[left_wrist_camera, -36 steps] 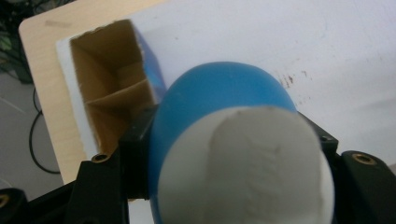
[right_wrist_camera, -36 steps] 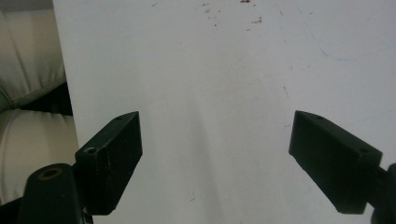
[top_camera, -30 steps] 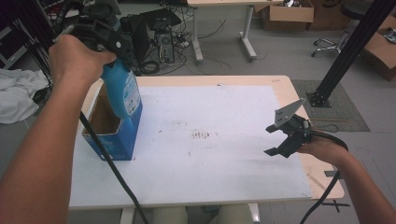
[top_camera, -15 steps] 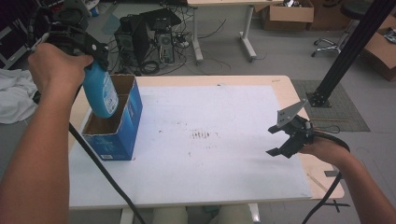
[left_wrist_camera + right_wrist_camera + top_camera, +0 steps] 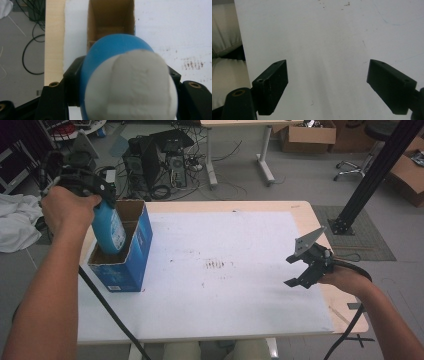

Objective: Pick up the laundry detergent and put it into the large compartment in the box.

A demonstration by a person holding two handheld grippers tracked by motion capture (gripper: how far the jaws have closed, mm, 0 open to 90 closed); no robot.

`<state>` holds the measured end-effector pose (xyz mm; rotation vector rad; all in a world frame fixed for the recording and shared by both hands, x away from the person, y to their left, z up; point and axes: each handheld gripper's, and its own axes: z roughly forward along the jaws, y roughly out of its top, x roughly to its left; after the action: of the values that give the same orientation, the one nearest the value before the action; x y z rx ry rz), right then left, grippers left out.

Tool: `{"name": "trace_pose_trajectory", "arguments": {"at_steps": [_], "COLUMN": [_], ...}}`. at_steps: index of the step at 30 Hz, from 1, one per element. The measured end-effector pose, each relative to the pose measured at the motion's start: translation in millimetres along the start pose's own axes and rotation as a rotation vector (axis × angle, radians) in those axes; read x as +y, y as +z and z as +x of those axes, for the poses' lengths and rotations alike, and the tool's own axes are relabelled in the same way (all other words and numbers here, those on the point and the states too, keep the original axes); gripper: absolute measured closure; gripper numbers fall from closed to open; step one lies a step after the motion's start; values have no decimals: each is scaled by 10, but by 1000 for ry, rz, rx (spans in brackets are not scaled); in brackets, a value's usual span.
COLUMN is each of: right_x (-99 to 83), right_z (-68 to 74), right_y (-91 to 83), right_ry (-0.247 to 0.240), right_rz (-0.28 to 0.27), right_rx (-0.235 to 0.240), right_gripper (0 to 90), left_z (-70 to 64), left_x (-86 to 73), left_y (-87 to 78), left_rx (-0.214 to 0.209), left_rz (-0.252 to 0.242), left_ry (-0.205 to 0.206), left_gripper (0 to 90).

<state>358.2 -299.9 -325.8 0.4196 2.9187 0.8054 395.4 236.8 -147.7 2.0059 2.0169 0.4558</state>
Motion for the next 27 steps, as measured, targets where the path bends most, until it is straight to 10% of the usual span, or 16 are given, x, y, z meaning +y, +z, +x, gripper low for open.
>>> {"name": "trace_pose_trajectory", "arguments": {"at_steps": [27], "right_x": [-40], "right_z": [-6], "right_y": [60], "right_ry": [30], "right_rz": [24], "right_rx": [10], "right_gripper": [172], "left_z": [46], "left_x": [-365], "left_y": [1158], "left_rx": [-33], "left_rz": [59], "left_ry": [31], "left_gripper": [378]}}
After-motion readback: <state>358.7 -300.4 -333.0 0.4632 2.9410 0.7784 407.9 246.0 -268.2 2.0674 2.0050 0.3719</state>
